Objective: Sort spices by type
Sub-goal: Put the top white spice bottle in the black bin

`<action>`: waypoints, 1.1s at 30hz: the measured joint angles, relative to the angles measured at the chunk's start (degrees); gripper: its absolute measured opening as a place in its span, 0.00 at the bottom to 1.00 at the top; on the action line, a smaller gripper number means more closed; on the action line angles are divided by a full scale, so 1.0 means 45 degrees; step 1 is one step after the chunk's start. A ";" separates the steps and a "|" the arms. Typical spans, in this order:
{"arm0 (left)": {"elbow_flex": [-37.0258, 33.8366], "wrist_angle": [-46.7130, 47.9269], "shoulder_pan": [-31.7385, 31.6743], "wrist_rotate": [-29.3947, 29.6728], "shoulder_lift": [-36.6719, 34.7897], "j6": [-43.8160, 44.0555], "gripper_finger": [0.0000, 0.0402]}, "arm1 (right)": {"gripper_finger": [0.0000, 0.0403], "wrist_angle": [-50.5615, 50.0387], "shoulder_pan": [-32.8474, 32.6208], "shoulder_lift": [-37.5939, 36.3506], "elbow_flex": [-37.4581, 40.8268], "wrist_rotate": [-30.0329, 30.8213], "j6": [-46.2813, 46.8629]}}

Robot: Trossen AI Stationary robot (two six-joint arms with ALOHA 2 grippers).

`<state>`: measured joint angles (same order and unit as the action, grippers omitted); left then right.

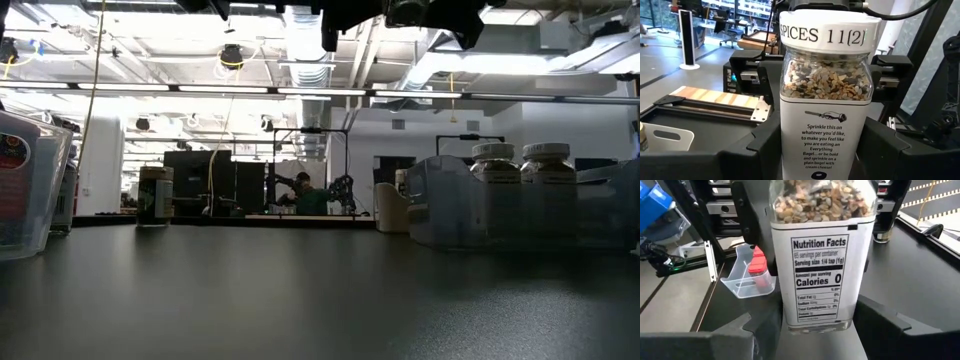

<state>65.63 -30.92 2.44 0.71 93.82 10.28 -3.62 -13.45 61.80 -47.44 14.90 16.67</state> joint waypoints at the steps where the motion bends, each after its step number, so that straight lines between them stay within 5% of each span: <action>1: 0.0005 0.0006 0.0000 -0.0005 0.0000 0.0000 0.51 | 0.64 0.0000 -0.0005 0.0000 0.0000 0.0000 -0.0005; 13: 0.0015 0.0150 -0.0005 0.0000 0.0000 -0.0305 0.51 | 0.74 -0.3358 0.0100 -0.2364 0.0000 0.0058 0.0942; 22: 0.0024 0.1101 -0.0005 -0.0017 0.0000 -0.0982 0.51 | 0.74 -0.3007 0.0307 -0.4953 -0.0063 0.0121 0.1456; 28: 0.0024 0.1881 0.0000 0.0071 0.0000 -0.1285 0.51 | 0.73 -0.3629 0.1124 -0.3965 -0.2065 0.0000 -0.0236; 33: 0.0024 0.2208 0.0000 0.0238 -0.0005 -0.1342 0.51 | 0.73 -0.6693 0.1869 -0.1659 -0.5481 -0.0628 -0.1015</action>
<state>65.73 -20.99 2.44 1.78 93.80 4.24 -33.74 -5.04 54.34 -72.11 12.07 12.10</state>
